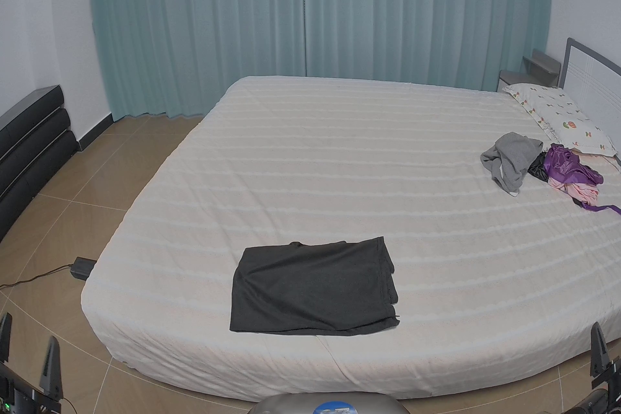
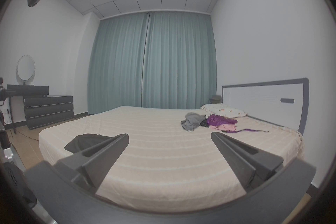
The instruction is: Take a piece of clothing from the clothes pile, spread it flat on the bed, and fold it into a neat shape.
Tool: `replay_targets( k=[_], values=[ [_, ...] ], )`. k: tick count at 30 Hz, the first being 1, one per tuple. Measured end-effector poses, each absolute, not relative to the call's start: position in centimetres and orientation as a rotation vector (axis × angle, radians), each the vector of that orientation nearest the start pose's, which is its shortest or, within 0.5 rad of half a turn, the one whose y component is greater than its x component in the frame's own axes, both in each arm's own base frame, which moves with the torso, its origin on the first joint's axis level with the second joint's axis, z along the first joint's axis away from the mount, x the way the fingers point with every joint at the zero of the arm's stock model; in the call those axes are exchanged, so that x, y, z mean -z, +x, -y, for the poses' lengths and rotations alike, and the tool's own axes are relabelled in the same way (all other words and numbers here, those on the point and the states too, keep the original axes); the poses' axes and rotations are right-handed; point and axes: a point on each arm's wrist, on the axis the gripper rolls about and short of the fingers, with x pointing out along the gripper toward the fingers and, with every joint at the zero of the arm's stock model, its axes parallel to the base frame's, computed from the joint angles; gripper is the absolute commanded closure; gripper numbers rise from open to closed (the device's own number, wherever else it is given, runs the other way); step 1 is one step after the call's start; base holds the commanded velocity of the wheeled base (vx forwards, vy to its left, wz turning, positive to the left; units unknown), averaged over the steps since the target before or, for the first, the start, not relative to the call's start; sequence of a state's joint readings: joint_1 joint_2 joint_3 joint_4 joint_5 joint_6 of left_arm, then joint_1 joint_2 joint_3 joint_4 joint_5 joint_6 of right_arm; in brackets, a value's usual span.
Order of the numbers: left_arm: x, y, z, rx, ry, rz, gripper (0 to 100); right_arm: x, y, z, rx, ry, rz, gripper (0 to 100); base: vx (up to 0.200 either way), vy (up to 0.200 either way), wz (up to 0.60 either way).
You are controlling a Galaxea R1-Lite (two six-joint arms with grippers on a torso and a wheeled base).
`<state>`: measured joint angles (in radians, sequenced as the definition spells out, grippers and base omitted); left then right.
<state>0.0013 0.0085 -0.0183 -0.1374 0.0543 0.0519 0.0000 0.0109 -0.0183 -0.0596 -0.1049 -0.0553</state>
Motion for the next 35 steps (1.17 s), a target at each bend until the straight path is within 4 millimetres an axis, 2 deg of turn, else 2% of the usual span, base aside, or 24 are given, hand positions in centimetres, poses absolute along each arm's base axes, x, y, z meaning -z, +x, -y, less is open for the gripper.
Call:
replay_targets(
  k=[3, 12, 20, 25, 35],
  values=[
    [-8.8, -2.4, -0.1, -0.036, 0.050, 0.078, 0, -8.3, -2.3, 0.2, 0.110, -0.033, 0.029, 0, 0.000, 0.000, 0.00],
    [-8.7, -2.4, -0.1, -0.031, 0.028, 0.068, 0, -8.3, -2.3, 0.1, 0.032, -0.015, 0.027, 0, 0.000, 0.000, 0.00],
    [-8.4, -2.4, -0.2, -0.078, -0.060, 0.047, 0, -8.1, -2.3, 0.0, 0.010, -0.025, 0.006, 0, 0.000, 0.000, 0.00],
    [-8.1, -2.3, 0.0, -0.016, -0.058, 0.014, 0, -8.1, -2.3, 0.0, -0.009, -0.023, 0.008, 0, 0.000, 0.000, 0.00],
    [-8.1, -2.3, -0.1, -0.027, -0.039, 0.009, 0, -8.1, -2.3, 0.0, -0.015, -0.021, 0.009, 0, 0.000, 0.000, 0.00]
  ],
)
